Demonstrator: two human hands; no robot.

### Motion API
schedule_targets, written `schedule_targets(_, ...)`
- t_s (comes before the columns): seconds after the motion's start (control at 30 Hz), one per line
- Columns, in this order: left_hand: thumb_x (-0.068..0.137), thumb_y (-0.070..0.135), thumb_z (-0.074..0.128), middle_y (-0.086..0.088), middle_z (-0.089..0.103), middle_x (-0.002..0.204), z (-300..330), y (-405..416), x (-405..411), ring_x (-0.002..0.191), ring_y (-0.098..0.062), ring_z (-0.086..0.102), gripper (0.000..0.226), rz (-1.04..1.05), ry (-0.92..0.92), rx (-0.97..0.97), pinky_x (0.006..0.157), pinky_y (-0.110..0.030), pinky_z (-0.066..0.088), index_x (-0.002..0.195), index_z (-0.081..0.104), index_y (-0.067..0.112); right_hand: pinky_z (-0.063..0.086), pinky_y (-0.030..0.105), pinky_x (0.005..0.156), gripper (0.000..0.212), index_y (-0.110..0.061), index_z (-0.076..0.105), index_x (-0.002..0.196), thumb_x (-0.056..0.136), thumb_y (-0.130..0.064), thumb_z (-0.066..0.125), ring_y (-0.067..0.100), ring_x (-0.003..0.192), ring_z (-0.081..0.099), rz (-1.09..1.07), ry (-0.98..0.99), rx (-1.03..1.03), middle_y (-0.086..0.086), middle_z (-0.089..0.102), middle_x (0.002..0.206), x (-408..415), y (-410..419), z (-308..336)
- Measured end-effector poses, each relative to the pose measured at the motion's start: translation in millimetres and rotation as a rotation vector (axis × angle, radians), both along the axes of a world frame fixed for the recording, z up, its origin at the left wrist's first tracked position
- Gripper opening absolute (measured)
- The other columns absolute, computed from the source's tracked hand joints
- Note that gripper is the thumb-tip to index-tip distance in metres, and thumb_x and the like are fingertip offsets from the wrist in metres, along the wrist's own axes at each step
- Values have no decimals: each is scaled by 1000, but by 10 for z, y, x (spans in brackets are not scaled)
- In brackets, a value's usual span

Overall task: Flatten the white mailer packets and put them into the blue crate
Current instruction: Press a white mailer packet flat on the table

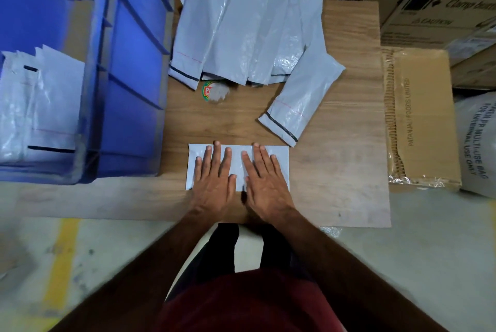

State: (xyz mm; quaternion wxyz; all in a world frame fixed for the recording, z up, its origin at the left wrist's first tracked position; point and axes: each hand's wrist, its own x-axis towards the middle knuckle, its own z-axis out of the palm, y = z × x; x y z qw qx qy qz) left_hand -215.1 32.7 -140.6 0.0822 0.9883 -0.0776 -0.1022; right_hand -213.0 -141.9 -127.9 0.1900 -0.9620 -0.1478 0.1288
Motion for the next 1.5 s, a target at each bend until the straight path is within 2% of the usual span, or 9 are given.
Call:
schedule_targets(0.17,103,36,28,-17,16,168,17,118,14,155,-33,15,65,-54,-55,-54,124,-50,15,160,22,6,1,47,127,74,-13,16,162,96,-24,46,27,158,-3,-39,-11,-21,15,3,170,-13,105,-15)
schedule_targets(0.33,101,41,28,-23,8,167,1,427,-34,156,-34,8,70,71,-31,-38,125,-52,14,161,17,6,5,48,127,68,-17,14,163,99,-32,30,27,158,-3,55,-22,-13,14,2,170,34,329,22)
schedule_targets(0.6,100,59,30,-20,4,169,-7,636,-43,157,-33,2,82,-134,-26,6,126,-50,10,162,14,8,7,49,127,63,-19,11,164,104,-35,22,24,157,-8,61,25,-41,10,-4,171,12,383,-28)
schedule_targets(0.73,107,57,20,-14,18,168,-51,731,-24,155,-31,18,67,-370,-112,13,120,-51,30,160,29,18,5,47,127,66,-20,13,163,104,-37,36,20,157,-9,12,51,57,8,-3,171,-53,239,72)
schedule_targets(0.97,110,40,32,-11,35,162,6,706,80,148,-29,38,48,-379,-216,-6,112,-43,43,153,45,23,5,49,127,82,-17,9,164,98,-43,51,24,158,-4,-59,12,-74,11,-1,171,-359,119,128)
schedule_targets(1.1,106,36,41,-13,40,159,200,616,51,137,-28,52,50,-356,-255,-55,100,-40,53,154,42,21,16,48,125,75,-14,24,161,88,-9,41,31,152,26,-161,-68,-140,15,19,168,-295,242,278)
schedule_targets(1.3,77,-6,64,-17,12,168,518,645,36,92,-39,72,111,-403,-98,-10,52,-41,59,163,-1,21,36,48,118,72,-10,35,157,85,-10,45,29,129,57,-75,-113,-235,17,42,157,-137,200,457)
schedule_targets(1.4,66,-3,74,-17,20,167,768,650,73,59,-32,67,120,-366,-89,13,38,-35,49,162,6,24,44,47,112,85,-11,37,156,76,-9,65,30,116,66,-21,-138,-266,22,42,155,-93,119,590)
schedule_targets(1.5,69,10,74,-12,17,169,910,655,95,44,-26,60,123,-357,-62,-16,38,-33,46,162,-3,31,49,46,106,84,-15,22,161,82,-11,50,33,112,67,38,-149,-298,23,34,160,-67,53,702)
